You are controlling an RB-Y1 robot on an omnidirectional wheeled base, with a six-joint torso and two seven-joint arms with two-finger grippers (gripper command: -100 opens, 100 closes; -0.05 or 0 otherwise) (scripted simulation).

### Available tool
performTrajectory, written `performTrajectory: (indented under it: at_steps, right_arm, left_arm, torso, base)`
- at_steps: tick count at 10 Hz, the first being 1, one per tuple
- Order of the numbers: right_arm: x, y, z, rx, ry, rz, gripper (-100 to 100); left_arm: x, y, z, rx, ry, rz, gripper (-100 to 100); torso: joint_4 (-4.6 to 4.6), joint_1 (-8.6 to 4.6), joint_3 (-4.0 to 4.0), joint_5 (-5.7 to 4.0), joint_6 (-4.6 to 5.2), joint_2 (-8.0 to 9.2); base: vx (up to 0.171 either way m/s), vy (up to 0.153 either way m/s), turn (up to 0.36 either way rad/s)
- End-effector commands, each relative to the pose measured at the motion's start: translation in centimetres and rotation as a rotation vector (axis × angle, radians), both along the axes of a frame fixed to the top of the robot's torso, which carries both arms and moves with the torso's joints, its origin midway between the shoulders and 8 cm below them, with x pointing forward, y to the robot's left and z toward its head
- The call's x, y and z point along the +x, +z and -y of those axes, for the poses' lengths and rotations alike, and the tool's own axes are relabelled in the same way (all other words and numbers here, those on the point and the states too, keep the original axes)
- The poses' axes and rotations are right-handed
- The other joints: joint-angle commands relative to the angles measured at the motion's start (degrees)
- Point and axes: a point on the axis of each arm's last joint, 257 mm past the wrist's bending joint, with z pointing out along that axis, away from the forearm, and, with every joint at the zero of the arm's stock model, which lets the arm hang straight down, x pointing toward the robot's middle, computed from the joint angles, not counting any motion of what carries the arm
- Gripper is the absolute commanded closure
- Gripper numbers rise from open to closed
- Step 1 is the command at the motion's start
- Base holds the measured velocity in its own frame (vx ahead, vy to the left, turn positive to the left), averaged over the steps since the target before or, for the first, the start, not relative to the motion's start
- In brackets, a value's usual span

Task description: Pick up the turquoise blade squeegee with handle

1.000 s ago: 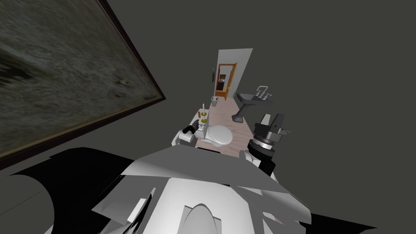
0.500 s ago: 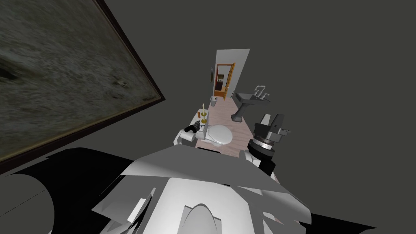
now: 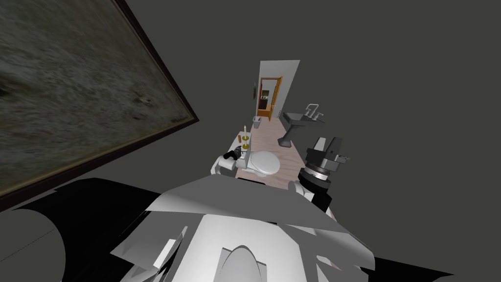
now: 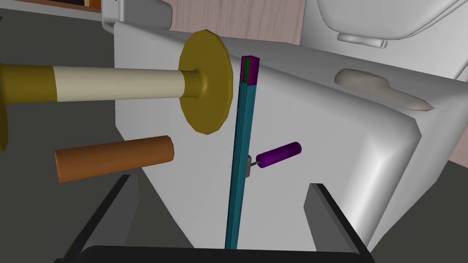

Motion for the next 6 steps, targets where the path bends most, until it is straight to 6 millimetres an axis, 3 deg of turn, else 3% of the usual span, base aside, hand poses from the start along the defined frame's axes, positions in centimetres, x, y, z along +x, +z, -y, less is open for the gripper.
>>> performTrajectory:
  at_steps: [1,2,6]
  right_arm:
    - [0.0,0.0,0.0,0.0,0.0,0.0,0]
    - [0.0,0.0,0.0,0.0,0.0,0.0,0]
    - [0.0,0.0,0.0,0.0,0.0,0.0,0]
  left_arm:
    - [0.0,0.0,0.0,0.0,0.0,0.0,-100]
    - [0.05,0.01,0.01,0.0,0.0,0.002,100]
    - [0.05,0.02,0.01,-0.001,0.0,0.002,100]
  torso:
    - [0.0,0.0,0.0,0.0,0.0,0.0]
    - [-0.01,0.02,-0.01,0.01,0.01,0.01]
    - [0.01,0.03,0.04,0.0,0.03,0.09]
  base:
    - [0.022,-0.004,0.003]
    - [0.0,0.0,0.0]
    - [0.0,0.0,0.0]
